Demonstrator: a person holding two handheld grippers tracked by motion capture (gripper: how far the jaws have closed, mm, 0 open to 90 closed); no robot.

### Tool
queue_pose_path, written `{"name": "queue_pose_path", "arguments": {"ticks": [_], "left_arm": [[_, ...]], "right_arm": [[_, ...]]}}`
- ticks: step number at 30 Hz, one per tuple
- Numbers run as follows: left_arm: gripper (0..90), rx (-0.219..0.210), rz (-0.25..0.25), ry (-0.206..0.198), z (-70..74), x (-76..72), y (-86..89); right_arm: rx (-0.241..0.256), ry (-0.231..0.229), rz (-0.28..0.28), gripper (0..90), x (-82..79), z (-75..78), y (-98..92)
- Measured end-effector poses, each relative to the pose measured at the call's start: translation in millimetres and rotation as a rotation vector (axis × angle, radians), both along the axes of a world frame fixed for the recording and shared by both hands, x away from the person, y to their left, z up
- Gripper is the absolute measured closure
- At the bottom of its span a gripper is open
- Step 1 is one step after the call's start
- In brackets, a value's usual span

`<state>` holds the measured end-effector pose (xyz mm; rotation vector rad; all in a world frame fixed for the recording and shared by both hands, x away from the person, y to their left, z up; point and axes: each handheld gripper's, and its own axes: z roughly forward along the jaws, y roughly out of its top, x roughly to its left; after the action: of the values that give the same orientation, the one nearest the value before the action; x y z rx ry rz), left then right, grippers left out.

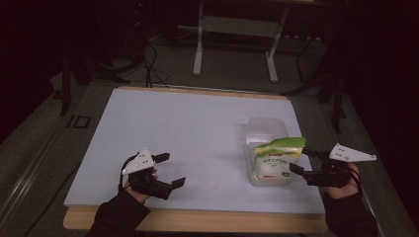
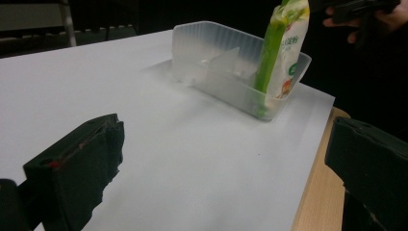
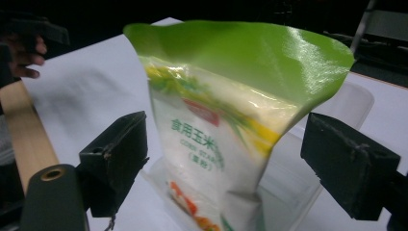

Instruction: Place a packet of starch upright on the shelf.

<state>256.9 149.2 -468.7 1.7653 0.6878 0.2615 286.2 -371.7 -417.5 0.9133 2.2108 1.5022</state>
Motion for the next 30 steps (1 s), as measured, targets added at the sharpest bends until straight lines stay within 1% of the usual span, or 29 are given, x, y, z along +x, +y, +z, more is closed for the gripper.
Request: {"name": "queue_pose_path", "arguments": {"ticks": [2,6,9,13,15,18,21,24,26,28,30], "left_arm": [[0.1,0.000,-0.001,-0.003,0.5,-0.5,-0.2],[0.1,0.000,-0.002,-0.004,0.4,-0.8,-0.1],[0.1,0.001,-0.005,-0.003,-0.1,-1.5,-0.3],[0.1,0.000,-0.008,-0.006,-0.1,-2.4,-0.9],[0.1,0.005,-0.009,-0.009,0.0,-3.0,-1.0],[0.1,0.007,-0.011,-0.009,-0.1,-3.4,-1.1],[0.1,0.018,-0.012,-0.021,-0.2,-4.9,-2.1],[0.1,0.015,-0.019,-0.023,-0.8,-5.3,-2.6],[0.1,0.012,-0.019,-0.021,-1.6,-5.1,-2.4],[0.1,0.009,-0.019,-0.018,-2.6,-4.9,-2.4],[0.1,0.012,-0.019,-0.016,-3.7,-5.0,-2.4]], "right_arm": [[0.008,-0.003,-0.003,16.4,-6.4,2.1,0.4],[0.002,-0.005,-0.030,16.5,-17.1,6.5,-0.2],[0.013,-0.026,-0.003,16.5,-24.9,9.5,2.6],[0.028,-0.043,0.032,16.5,-33.0,10.1,14.8],[0.033,-0.042,0.053,16.5,-35.2,8.4,22.0],[0.024,-0.043,0.085,16.5,-37.1,4.7,34.9],[0.028,-0.040,0.111,16.5,-37.5,0.3,45.7],[0.058,-0.033,0.148,16.4,-38.3,-4.7,56.1],[0.064,-0.033,0.164,16.0,-39.1,-7.5,62.3],[0.052,-0.028,0.181,13.9,-39.9,-11.5,71.6],[0.040,-0.025,0.191,13.8,-40.7,-14.8,78.3]]}}
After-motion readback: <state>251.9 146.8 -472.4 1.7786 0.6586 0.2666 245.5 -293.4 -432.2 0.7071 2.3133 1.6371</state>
